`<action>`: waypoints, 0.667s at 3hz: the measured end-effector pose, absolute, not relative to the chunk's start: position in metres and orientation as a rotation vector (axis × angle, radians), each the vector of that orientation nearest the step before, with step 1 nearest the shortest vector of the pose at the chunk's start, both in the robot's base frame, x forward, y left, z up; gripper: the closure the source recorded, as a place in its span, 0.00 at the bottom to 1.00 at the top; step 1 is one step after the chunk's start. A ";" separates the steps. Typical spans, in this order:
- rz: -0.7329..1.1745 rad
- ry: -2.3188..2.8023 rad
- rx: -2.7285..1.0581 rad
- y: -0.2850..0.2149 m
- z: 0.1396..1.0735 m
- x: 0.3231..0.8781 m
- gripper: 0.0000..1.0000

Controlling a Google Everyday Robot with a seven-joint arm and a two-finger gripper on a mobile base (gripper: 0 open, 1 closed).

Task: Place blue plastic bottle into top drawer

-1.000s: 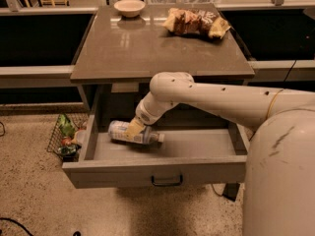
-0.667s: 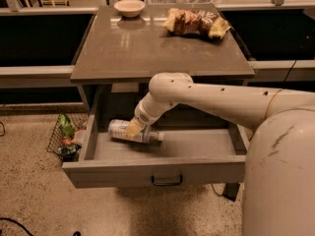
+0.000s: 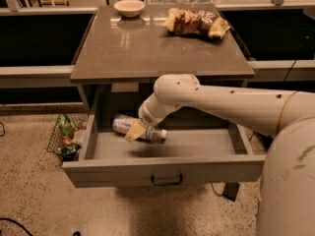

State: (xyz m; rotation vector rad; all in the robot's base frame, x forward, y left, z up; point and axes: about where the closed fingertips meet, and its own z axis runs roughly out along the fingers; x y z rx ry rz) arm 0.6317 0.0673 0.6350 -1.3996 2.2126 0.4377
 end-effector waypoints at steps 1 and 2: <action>0.418 2.161 -1.347 0.051 0.667 0.617 0.00; 0.413 2.062 -1.269 0.025 0.714 0.595 0.00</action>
Offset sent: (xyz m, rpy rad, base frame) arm -0.0549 -0.0719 0.1226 0.1796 -0.2401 -0.0849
